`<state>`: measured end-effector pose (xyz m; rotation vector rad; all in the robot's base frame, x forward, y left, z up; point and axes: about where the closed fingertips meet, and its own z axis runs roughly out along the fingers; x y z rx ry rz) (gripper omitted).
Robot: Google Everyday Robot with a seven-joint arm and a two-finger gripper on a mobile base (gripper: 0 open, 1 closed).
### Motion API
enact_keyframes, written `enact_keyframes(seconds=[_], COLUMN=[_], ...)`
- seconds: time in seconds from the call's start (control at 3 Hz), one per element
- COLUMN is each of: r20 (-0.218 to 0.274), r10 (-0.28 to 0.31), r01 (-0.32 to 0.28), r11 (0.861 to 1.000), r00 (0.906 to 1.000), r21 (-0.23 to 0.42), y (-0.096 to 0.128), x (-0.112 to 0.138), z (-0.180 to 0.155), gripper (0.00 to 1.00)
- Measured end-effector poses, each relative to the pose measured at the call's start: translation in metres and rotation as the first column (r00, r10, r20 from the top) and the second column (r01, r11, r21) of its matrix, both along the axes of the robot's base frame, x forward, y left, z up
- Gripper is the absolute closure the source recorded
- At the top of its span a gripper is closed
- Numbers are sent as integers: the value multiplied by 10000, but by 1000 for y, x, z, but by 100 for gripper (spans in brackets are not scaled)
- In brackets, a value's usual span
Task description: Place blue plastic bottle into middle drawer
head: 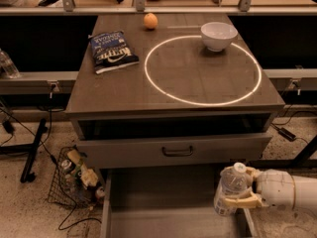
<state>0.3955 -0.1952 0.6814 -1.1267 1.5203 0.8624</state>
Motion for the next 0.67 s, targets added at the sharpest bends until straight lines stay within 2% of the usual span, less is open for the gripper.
enact_keyframes(seconds=[0.33, 0.67], r20=[0, 208], r10=[2, -356], r01=[-2, 351], r11=[10000, 9991], r00=[10000, 9992], r21=[0, 225], y=[0, 16], x=[0, 2], z=[0, -36], gripper=[100, 100])
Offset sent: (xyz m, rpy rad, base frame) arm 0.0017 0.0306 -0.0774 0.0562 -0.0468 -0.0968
